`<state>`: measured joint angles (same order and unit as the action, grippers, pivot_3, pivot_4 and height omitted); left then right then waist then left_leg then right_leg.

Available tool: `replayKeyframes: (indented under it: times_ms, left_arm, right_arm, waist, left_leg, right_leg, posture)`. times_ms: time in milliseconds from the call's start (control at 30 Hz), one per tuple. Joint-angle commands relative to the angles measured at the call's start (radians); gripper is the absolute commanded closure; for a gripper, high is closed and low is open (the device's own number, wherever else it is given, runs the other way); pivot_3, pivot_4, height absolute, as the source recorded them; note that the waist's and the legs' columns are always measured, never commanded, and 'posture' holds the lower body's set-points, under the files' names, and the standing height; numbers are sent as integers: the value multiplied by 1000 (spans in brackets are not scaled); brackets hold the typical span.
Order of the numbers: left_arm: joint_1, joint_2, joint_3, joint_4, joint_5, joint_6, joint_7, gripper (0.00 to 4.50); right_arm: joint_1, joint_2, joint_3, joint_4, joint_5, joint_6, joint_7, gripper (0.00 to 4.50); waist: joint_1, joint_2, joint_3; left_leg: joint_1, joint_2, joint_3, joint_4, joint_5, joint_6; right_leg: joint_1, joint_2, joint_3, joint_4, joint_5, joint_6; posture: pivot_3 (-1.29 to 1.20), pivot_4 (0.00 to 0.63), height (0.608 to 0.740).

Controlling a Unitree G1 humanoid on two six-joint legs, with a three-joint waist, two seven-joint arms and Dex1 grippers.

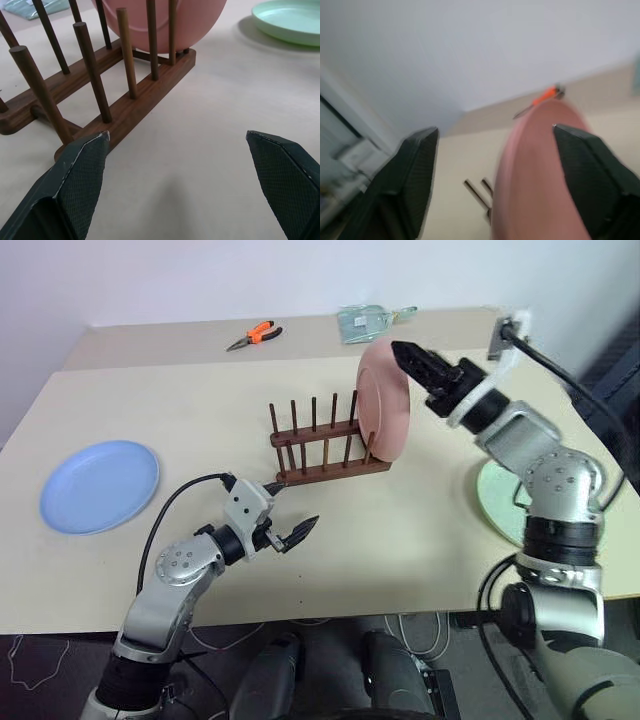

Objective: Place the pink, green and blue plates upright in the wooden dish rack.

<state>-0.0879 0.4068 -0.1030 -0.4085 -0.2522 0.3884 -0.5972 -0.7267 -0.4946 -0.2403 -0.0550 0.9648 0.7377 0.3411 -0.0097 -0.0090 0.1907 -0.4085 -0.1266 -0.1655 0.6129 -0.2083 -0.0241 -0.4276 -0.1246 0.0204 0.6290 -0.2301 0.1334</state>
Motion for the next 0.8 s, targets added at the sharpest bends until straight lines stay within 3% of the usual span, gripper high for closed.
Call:
replayKeyframes:
  times_ms: [33, 167, 233, 333, 467, 600, 733, 800]
  left_arm:
    - [-3, -1, 0, -40, -23, 4, -7, 0]
    - [-23, 2, -19, -17, -35, 4, -40, 0]
    - [-48, 0, -35, 10, -37, -1, -63, 0]
    - [-88, -6, -52, 45, -37, -8, -87, 0]
    - [-120, -16, -58, 73, -37, -12, -105, 0]
    - [-127, -17, -66, 83, -35, -18, -121, 0]
    - [-122, -16, -65, 87, -32, -23, -127, 0]
    - [-119, -16, -66, 89, -28, -31, -126, 0]
  right_arm:
    - [95, -147, -58, -163, -68, -71, 154, 947]
    - [363, -342, -105, -243, -194, -86, 255, 947]
    - [507, -411, -27, -247, -357, -114, 230, 947]
    - [597, -425, 68, -216, -530, -112, 133, 947]
    - [638, -396, 107, -203, -634, -86, 61, 947]
    - [648, -363, 120, -191, -696, -60, 27, 2144]
    - [636, -324, 77, -222, -675, -10, 30, 4340]
    - [618, -314, 48, -246, -670, 7, 26, 4431]
  waist:
    - [6, 0, 0]
    - [21, -1, 0]
    - [20, 0, -1]
    - [13, 0, -1]
    - [11, 0, -1]
    - [18, 0, -1]
    - [20, 0, -1]
    - [20, 0, -1]
  left_leg:
    - [0, 0, 0, 0, 0, 0]
    - [-1, 0, 1, 0, -1, 1]
    - [0, 1, 4, 1, -1, 1]
    - [0, 2, 9, 2, -1, 1]
    - [1, 3, 12, 2, -1, 1]
    - [1, 3, 11, 2, -1, 1]
    - [1, 3, 11, 2, -1, 1]
    - [1, 3, 10, 2, -1, 1]
  right_leg:
    - [0, 0, 0, -1, 0, 0]
    - [1, 0, 0, -2, 0, 1]
    - [1, 0, 0, -3, 0, 0]
    - [1, 0, 1, -2, 0, -1]
    - [0, 0, 3, -2, 1, -2]
    - [0, 0, 4, -2, 2, -1]
    - [1, 0, 4, -3, 2, -1]
    - [1, 0, 5, -3, 2, 0]
  posture:
    - [0, 150, 740]
    - [0, 150, 740]
    - [0, 150, 740]
    - [0, 150, 740]
    - [0, 150, 740]
    - [0, 150, 740]
    - [0, 150, 740]
    - [0, 150, 740]
